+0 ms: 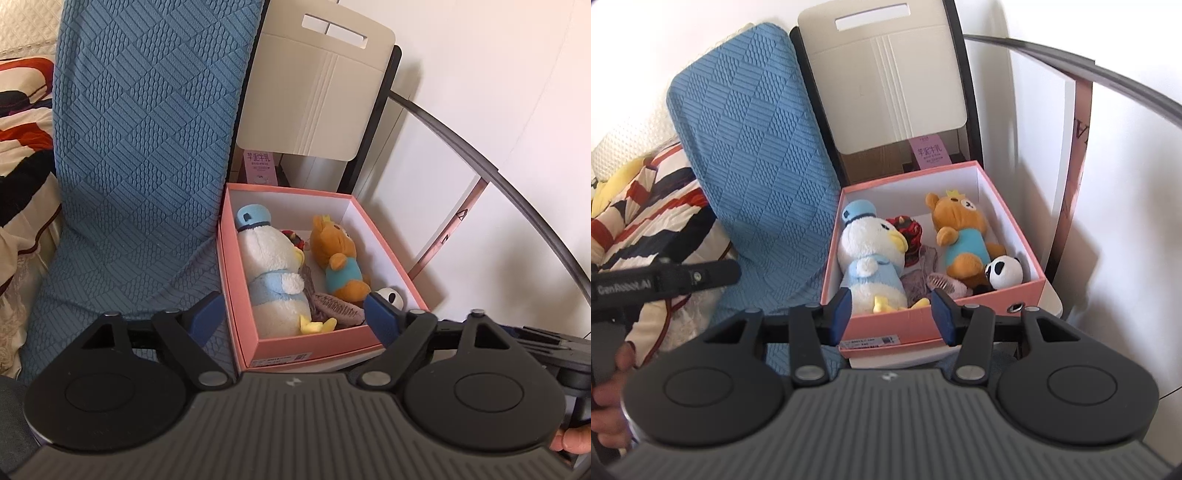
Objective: Organize objects
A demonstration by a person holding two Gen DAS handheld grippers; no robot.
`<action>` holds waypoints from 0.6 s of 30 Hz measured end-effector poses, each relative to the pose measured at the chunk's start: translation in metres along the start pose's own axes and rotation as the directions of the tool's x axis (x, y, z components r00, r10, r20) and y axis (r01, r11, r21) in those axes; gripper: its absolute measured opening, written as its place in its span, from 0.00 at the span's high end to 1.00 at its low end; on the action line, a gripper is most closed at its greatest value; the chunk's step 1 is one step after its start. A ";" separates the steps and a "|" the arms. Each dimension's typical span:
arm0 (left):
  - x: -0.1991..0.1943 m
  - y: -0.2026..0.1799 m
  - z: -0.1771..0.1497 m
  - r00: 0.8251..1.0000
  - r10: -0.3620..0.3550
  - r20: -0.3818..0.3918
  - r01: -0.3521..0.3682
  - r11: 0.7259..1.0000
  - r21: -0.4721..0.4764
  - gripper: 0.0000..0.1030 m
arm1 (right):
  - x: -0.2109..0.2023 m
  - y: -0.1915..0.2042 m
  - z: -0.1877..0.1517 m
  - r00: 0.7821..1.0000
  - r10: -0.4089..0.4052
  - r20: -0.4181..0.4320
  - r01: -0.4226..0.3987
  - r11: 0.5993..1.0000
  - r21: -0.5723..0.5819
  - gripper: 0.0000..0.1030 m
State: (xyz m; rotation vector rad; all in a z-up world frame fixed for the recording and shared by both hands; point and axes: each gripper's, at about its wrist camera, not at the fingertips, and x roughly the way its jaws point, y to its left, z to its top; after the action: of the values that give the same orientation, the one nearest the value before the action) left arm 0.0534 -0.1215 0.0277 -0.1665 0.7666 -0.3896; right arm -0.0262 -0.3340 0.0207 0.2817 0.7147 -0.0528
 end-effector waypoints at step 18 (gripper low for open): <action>-0.002 0.007 -0.003 0.999 0.023 0.025 -0.023 1.000 0.005 0.09 | 0.019 -0.001 -0.003 1.000 -0.026 -0.017 0.027 0.999 0.029 0.00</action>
State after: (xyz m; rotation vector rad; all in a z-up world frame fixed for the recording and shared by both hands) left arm 0.0521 -0.1138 0.0253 -0.1571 0.7426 -0.3672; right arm -0.0138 -0.3330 0.0062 0.3009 0.7345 -0.0863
